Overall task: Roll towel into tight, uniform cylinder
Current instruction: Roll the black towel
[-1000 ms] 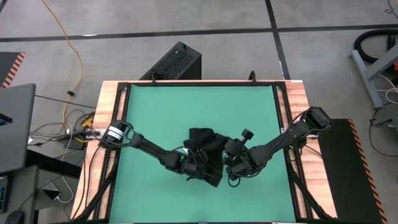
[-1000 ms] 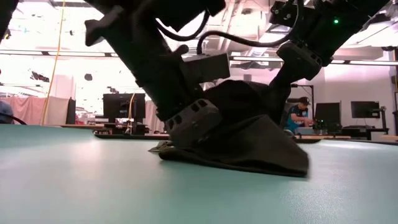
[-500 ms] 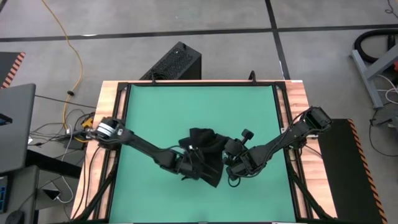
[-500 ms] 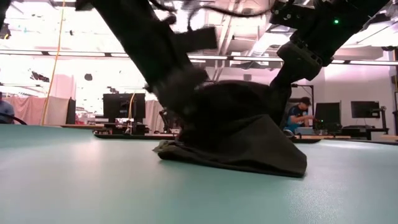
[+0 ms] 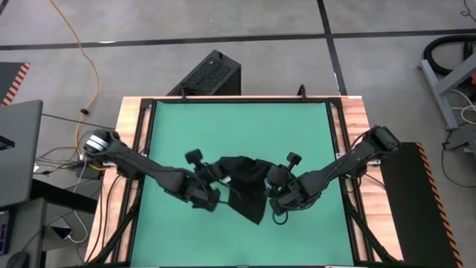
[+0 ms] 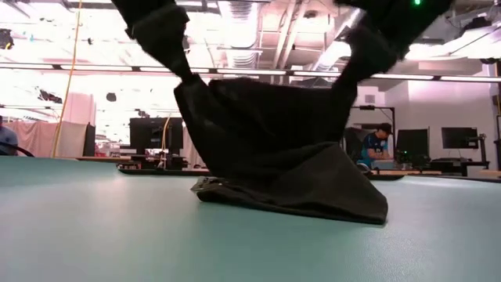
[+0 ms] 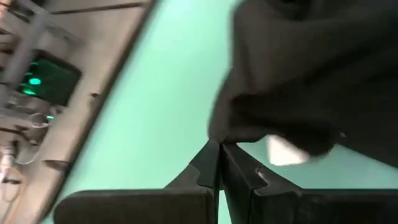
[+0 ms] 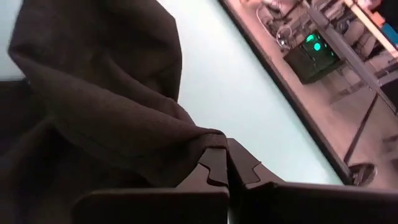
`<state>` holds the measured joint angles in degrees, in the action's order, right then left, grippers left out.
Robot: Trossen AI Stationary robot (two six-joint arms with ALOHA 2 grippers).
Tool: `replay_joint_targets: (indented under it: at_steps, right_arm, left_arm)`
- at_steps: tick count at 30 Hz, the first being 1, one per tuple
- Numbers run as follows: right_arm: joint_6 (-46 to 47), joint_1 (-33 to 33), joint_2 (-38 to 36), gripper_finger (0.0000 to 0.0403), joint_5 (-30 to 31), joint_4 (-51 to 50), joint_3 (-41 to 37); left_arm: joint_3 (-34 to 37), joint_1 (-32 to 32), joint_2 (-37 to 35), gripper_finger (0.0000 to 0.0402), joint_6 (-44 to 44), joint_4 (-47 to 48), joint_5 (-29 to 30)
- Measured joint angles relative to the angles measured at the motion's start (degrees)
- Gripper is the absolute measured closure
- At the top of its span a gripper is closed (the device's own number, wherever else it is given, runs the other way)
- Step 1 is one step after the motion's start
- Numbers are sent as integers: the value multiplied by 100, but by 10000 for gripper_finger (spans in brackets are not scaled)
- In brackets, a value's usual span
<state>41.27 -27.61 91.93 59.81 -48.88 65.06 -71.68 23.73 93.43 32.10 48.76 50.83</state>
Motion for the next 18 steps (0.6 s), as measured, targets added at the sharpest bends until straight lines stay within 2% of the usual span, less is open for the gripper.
replay_joint_targets:
  at_steps: [4, 11, 18]
  right_arm:
    - [-632, 123, -415, 401, 181, -145, 225]
    - [-2030, 591, -1415, 401, 511, -152, 553]
    - [-3107, 1092, -2183, 401, 643, -125, 987]
  left_arm:
    - [0, 0, -584, 401, -177, 347, 577]
    - [0, -208, -1618, 401, -989, 305, 1394]
    - [0, -546, -2352, 401, -1845, 210, 1460]
